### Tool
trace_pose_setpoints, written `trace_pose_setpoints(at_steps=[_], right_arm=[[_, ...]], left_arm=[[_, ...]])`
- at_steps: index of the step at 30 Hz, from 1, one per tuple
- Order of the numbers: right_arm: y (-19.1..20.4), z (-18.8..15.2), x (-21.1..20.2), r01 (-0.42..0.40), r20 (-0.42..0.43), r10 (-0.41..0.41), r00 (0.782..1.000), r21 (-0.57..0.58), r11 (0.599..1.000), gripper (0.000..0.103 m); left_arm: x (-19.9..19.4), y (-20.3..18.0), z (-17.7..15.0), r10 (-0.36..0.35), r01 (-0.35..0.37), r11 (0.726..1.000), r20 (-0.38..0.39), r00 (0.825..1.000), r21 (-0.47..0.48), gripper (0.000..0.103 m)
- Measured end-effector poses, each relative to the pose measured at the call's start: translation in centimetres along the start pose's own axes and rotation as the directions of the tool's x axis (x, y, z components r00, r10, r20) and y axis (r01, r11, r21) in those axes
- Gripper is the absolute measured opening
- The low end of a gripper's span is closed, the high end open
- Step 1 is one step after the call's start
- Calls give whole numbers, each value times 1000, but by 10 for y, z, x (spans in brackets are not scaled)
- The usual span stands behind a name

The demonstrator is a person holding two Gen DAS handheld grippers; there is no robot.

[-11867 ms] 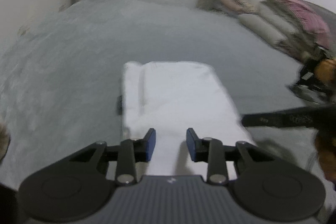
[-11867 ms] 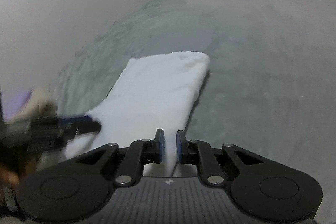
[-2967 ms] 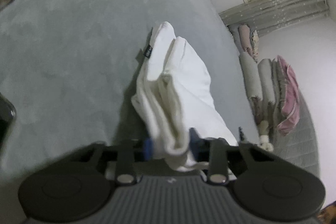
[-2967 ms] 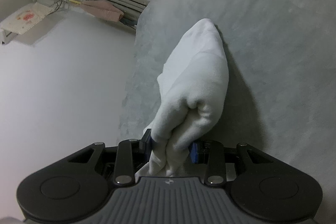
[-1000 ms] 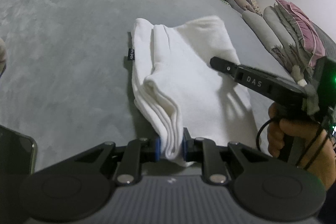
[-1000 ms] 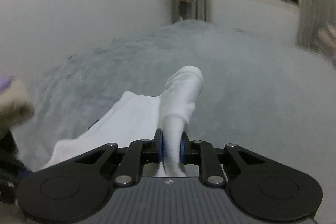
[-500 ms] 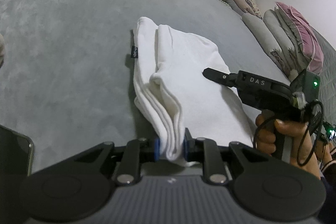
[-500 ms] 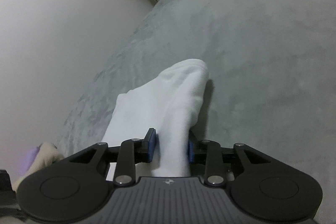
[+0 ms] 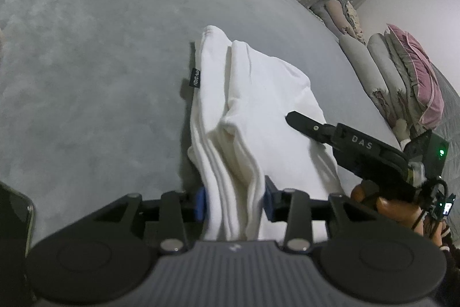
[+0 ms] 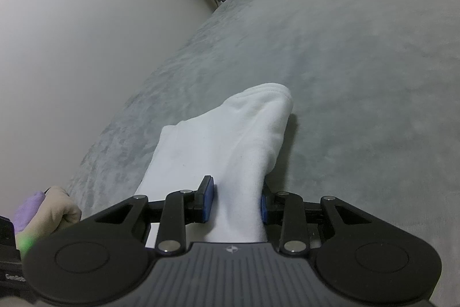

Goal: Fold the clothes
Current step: 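Grasp the shirt end with the right gripper while the left gripper holds the folded edge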

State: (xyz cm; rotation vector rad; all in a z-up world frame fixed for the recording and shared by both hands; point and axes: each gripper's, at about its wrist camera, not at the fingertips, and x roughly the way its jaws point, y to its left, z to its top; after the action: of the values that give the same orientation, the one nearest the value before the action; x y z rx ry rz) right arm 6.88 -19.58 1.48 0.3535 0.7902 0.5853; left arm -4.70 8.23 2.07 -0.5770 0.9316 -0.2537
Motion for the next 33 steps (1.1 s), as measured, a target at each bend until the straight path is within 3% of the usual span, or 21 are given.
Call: trace_pose_setpoints(at_steps=[6, 14, 19, 33], right_arm=[[1, 0, 2, 4, 4, -4, 1000, 2, 1000, 30], [14, -1, -5, 60, 46, -57, 997, -65, 996, 19], [27, -3, -9, 112, 76, -103, 992, -134, 985, 17], [40, -3, -15, 162, 95, -147, 985, -168, 972, 16]], left_arm=[[5, -3, 0, 10, -10, 1000, 6, 1000, 11, 34], [0, -23, -7, 89, -96, 983, 51, 995, 155, 22], [-3, -36, -13, 130, -149, 957, 91, 987, 250, 19], [-14, -40, -22, 185, -224, 919, 145, 972, 324, 17]])
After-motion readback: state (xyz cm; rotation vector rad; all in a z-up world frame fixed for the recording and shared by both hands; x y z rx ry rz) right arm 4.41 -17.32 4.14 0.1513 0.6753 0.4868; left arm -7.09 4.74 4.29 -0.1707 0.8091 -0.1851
